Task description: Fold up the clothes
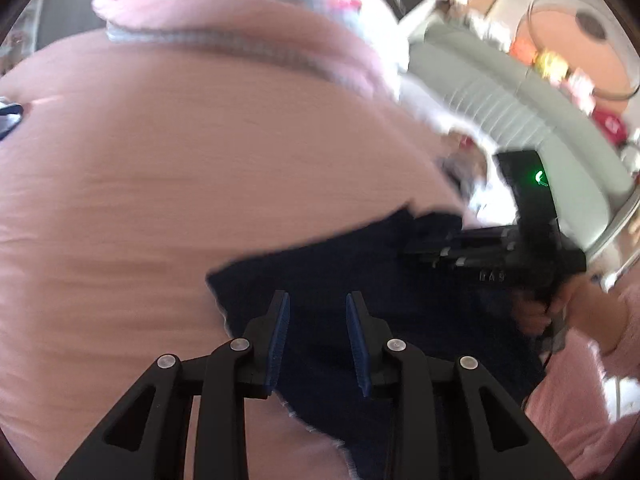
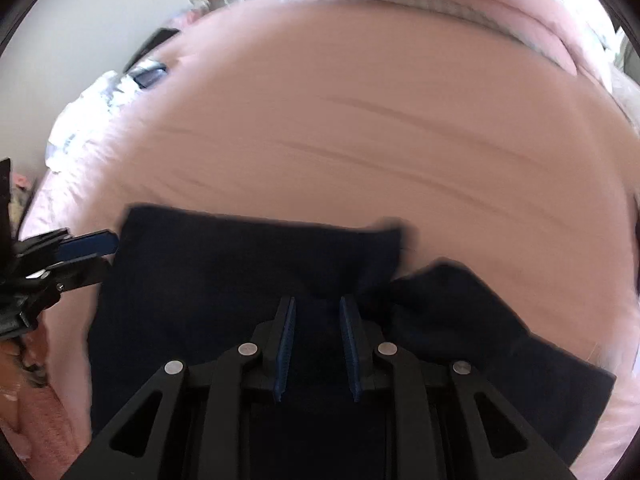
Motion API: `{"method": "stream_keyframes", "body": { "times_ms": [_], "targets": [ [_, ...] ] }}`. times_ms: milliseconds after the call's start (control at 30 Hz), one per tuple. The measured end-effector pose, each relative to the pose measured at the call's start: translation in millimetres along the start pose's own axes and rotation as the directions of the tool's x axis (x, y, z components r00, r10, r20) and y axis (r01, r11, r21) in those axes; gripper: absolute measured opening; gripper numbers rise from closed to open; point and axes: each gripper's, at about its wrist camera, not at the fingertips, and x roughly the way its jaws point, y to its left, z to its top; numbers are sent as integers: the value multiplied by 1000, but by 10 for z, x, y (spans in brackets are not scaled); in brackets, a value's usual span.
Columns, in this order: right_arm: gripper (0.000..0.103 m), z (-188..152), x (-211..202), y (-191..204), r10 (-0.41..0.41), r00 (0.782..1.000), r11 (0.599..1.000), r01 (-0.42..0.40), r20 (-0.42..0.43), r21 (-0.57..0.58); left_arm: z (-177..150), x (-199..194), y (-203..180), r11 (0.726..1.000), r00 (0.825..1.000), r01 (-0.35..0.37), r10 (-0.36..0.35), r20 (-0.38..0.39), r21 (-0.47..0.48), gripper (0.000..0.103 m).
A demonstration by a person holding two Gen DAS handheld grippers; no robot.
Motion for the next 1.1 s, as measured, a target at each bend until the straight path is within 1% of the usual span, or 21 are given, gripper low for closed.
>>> {"method": "stream_keyframes", "body": {
  "times_ms": [67, 100, 133, 200, 267, 300, 333, 400, 433, 467, 500, 533, 567, 600, 633, 700, 800, 867, 933, 1000, 1100],
  "targets": [
    [18, 41, -21, -5, -45, 999, 999, 45, 22, -12, 105, 149, 92, 998, 998, -58, 58, -12, 19, 16],
    [18, 68, -29, -13, -74, 997, 997, 75, 24, -7, 153, 137, 127, 997, 997, -83, 83, 4, 8, 13],
    [19, 75, -53, -5, -115, 993, 993, 115, 36, 2, 193, 55, 182, 993, 993, -109, 110, 39, -34, 13],
    [22, 86, -113, 11, -256, 964, 967, 256, 73, 13, 268, -134, 302, 979, 979, -154, 170, 114, -135, 14],
    [22, 88, -189, -26, -213, 973, 977, 209, 94, 45, 194, -246, 467, 965, 990, -34, 69, 125, -261, 19],
    [22, 88, -224, -44, -192, 976, 981, 186, 104, 60, 134, -233, 521, 955, 994, 6, 26, 105, -296, 24],
    [22, 81, -245, -48, -178, 978, 983, 171, 112, 69, 78, -200, 543, 955, 997, 7, 17, 76, -298, 24],
    [22, 83, -266, 1, -194, 972, 980, 187, 130, 64, -11, -118, 541, 967, 1000, -21, 26, 16, -255, 24],
    [22, 81, -253, 35, -180, 976, 983, 174, 122, 59, -19, -91, 510, 973, 998, -57, 58, 2, -223, 24],
    [22, 81, -236, 70, -167, 979, 985, 162, 113, 53, -20, -70, 477, 976, 995, -95, 95, -7, -195, 24],
    [22, 95, -190, 111, -169, 981, 985, 166, 92, 44, 6, -51, 420, 975, 988, -156, 157, -5, -160, 24],
    [22, 85, -128, 157, -203, 977, 979, 202, 63, 26, 40, -33, 357, 967, 974, -223, 225, 2, -124, 24],
    [22, 74, -73, 201, -236, 971, 972, 236, 39, 10, 50, -53, 297, 972, 978, -205, 207, 6, -115, 24],
    [22, 51, -73, 232, -254, 966, 967, 254, 38, 9, 52, -82, 239, 980, 986, -164, 166, 9, -113, 24],
    [22, 8, -135, 272, -239, 970, 971, 238, 45, 16, 55, -112, 181, 986, 992, -123, 125, 12, -111, 24],
    [22, -154, -298, 416, -156, 987, 987, 155, 47, 33, 6, -153, 19, 994, 998, -61, 60, -7, -87, 24],
    [22, -397, -536, 633, -35, 998, 998, 32, 51, 55, -195, -151, -320, 999, 995, -26, 24, -102, -24, 24],
    [22, -614, -615, 827, -28, 999, 999, 27, 32, 20, -326, -104, -518, 1000, 983, -26, 22, -181, -17, 24],
    [22, -842, -670, 936, -33, 999, 999, 34, 21, -4, -465, -135, -627, 996, 972, -86, 80, -220, -17, 25],
    [22, -1053, -696, 966, -43, 999, 999, 43, 10, -19, -619, -214, -681, 990, 963, -143, 136, -231, -12, 27],
    [22, -1340, -759, 787, -108, 994, 993, 109, -20, 43, -702, -411, -791, 975, 954, -221, 212, -211, -20, 27]
  ]
}}
